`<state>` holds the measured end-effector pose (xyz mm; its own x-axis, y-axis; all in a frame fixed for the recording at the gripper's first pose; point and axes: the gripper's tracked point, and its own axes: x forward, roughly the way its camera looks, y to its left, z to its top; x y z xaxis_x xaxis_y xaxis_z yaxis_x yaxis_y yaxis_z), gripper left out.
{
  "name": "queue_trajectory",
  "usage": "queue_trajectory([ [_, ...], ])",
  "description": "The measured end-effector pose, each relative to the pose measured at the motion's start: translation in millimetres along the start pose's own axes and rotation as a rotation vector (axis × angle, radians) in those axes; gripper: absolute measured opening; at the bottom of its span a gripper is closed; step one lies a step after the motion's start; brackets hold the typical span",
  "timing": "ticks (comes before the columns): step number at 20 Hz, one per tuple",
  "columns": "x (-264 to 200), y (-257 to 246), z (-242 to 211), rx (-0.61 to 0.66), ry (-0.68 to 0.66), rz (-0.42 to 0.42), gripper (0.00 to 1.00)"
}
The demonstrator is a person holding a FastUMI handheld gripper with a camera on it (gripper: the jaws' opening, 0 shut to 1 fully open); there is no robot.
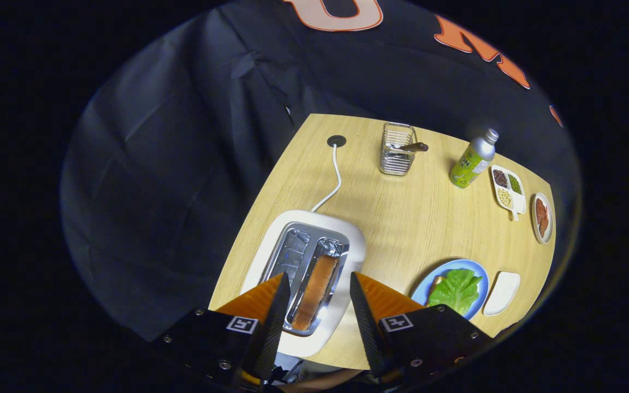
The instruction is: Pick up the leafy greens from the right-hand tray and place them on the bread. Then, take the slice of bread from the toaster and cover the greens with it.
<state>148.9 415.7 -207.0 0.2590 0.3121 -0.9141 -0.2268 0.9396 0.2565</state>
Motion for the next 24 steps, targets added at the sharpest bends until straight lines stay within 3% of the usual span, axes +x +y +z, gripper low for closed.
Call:
queue_trajectory([
  [6, 12, 12, -16, 0.019, 0.061, 0.019, 0.41],
  [12, 23, 16, -16, 0.063, 0.066, 0.026, 0.22],
  [24, -31, -5, 2, 0.189, -0.068, 0.158, 0.13],
])
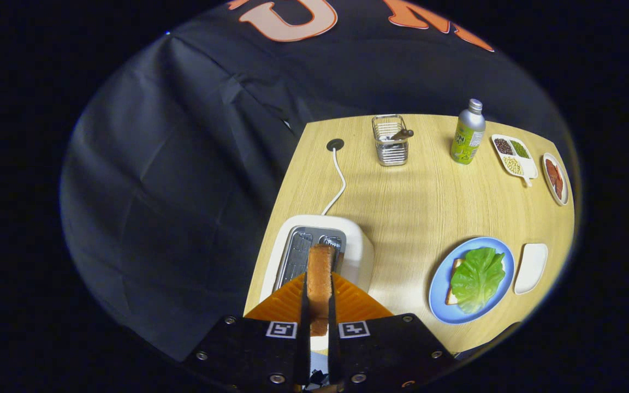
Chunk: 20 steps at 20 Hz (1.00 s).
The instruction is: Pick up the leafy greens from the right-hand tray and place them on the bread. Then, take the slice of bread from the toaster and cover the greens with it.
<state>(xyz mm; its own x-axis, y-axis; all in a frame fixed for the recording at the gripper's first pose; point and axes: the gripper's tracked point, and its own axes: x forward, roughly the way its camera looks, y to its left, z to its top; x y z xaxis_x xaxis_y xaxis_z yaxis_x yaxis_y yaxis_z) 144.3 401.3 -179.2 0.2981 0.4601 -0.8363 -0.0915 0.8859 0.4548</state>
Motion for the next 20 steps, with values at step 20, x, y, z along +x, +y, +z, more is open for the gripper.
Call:
queue_trajectory([
  [20, -93, -107, -6, 0.151, -0.180, 0.203, 0.13],
])
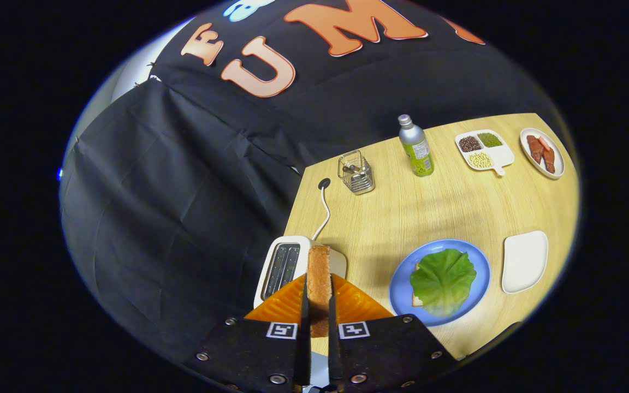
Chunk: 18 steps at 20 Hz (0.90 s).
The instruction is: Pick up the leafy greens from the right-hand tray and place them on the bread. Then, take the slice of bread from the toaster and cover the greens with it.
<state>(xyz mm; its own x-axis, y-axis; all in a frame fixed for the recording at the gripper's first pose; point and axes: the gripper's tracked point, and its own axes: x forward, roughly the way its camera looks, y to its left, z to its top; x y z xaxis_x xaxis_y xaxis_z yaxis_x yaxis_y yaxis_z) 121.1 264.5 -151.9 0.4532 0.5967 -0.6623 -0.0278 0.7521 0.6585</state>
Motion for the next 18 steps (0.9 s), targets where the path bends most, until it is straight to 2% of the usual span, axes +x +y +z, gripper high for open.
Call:
queue_trajectory([
  [10, -2, -66, -9, 0.064, -0.007, 0.093, 0.13],
  [18, 13, -111, -19, 0.065, 0.005, 0.113, 0.13],
])
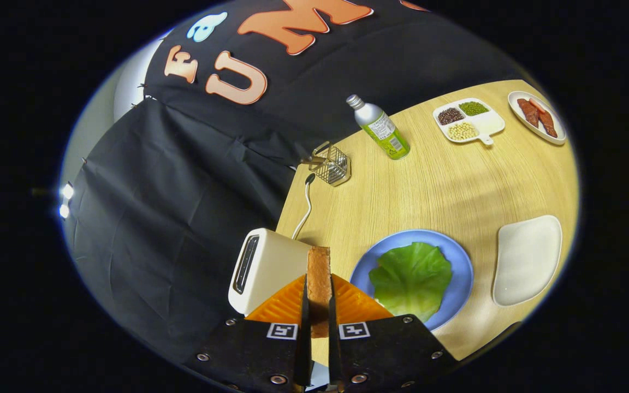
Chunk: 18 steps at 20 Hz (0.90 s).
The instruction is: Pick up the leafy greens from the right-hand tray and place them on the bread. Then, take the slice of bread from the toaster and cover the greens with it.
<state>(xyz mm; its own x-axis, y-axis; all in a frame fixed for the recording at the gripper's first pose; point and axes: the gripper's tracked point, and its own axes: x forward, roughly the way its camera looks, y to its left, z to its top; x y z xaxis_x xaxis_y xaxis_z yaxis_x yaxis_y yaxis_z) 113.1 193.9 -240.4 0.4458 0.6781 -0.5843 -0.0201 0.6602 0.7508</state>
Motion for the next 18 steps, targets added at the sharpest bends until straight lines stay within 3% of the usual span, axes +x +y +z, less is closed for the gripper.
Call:
queue_trajectory([
  [11, 23, -71, -19, 0.072, 0.045, -0.012, 0.13],
  [15, 27, -106, -25, 0.042, 0.042, -0.098, 0.13],
  [18, 27, -110, -24, 0.013, 0.020, -0.112, 0.15],
])
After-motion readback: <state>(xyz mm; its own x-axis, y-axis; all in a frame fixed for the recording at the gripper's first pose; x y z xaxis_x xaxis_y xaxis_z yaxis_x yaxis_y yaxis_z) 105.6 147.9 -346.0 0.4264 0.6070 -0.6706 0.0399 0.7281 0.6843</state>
